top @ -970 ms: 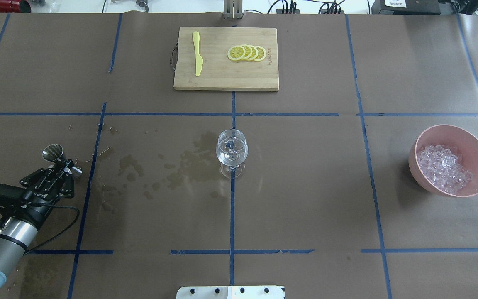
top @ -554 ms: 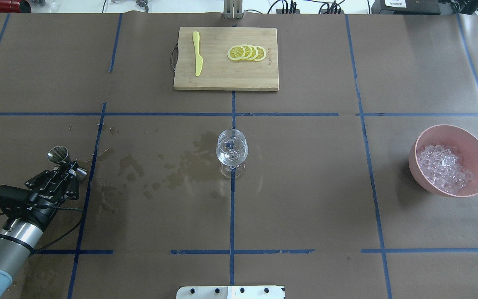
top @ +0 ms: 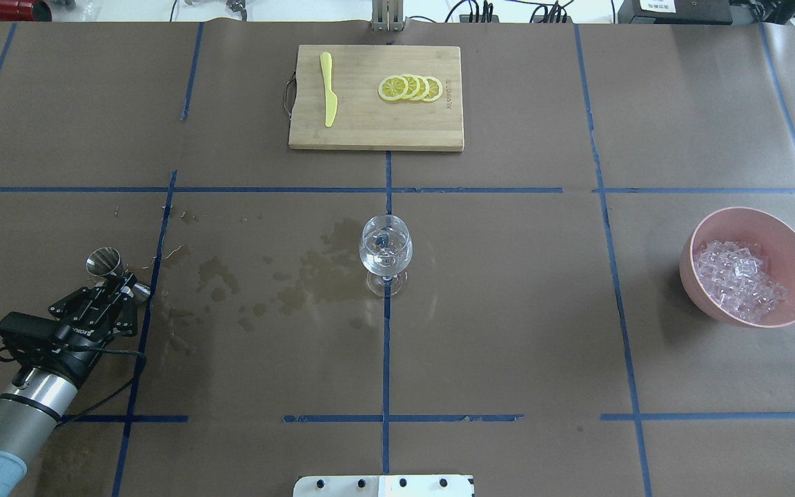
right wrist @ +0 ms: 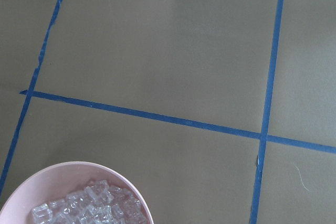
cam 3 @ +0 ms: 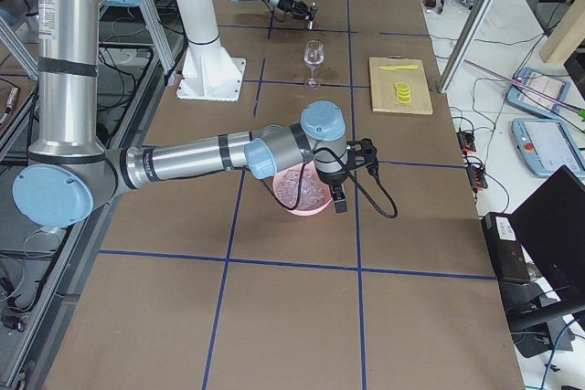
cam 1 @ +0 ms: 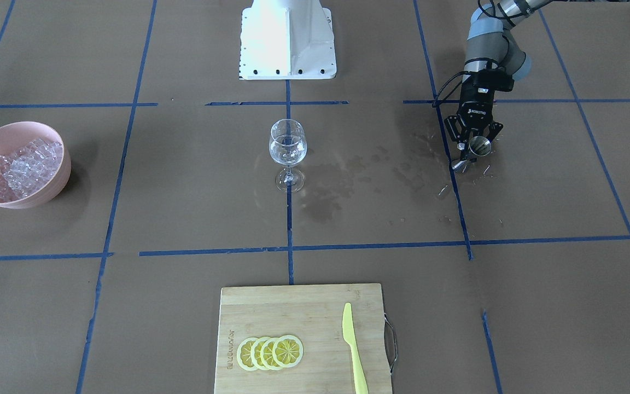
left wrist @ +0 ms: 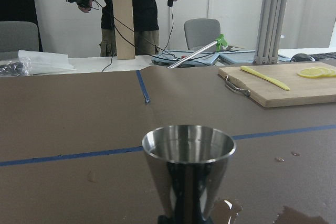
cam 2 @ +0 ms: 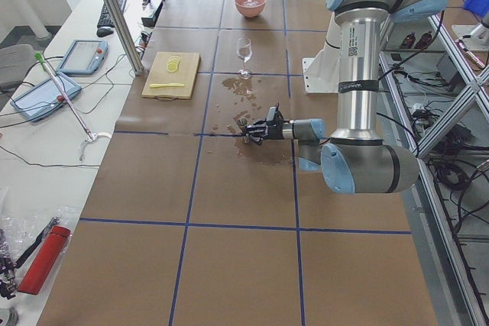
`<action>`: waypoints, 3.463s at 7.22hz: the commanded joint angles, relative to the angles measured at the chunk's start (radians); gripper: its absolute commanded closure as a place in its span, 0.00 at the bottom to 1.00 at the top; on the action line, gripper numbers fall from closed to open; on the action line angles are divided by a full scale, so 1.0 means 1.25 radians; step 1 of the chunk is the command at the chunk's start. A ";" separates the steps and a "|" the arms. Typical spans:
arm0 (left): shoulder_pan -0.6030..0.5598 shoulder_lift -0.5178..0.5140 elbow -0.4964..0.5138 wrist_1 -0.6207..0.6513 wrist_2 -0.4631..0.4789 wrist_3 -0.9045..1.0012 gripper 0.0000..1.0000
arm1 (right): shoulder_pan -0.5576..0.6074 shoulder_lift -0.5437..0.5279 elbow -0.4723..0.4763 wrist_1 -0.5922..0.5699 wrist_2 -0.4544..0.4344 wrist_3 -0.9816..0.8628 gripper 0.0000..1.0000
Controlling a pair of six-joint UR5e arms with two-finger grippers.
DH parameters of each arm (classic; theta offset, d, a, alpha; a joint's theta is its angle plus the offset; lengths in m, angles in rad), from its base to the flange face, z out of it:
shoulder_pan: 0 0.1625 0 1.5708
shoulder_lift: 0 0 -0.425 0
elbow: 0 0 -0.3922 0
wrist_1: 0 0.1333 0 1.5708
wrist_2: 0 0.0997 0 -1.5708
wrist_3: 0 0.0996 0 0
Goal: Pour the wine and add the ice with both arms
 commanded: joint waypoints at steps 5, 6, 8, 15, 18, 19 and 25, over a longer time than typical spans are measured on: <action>0.001 0.001 0.007 0.000 0.001 0.006 0.87 | 0.000 0.000 0.000 0.000 0.000 0.000 0.00; 0.001 0.001 0.008 0.000 0.001 0.007 0.75 | 0.000 0.000 0.000 0.000 0.000 0.000 0.00; 0.001 0.001 0.017 -0.001 0.002 0.007 0.71 | 0.000 0.000 0.000 0.000 0.000 0.000 0.00; -0.001 0.002 0.009 -0.006 0.022 0.007 0.00 | 0.000 0.002 0.000 0.000 0.000 0.000 0.00; -0.006 0.015 -0.052 -0.115 0.043 0.107 0.00 | 0.000 0.006 0.000 0.000 0.000 0.000 0.00; -0.006 0.015 -0.063 -0.197 0.054 0.208 0.00 | 0.000 0.006 0.000 0.000 0.000 0.000 0.00; -0.249 0.020 -0.155 -0.127 -0.220 0.409 0.00 | 0.000 0.012 0.000 0.000 -0.001 0.006 0.00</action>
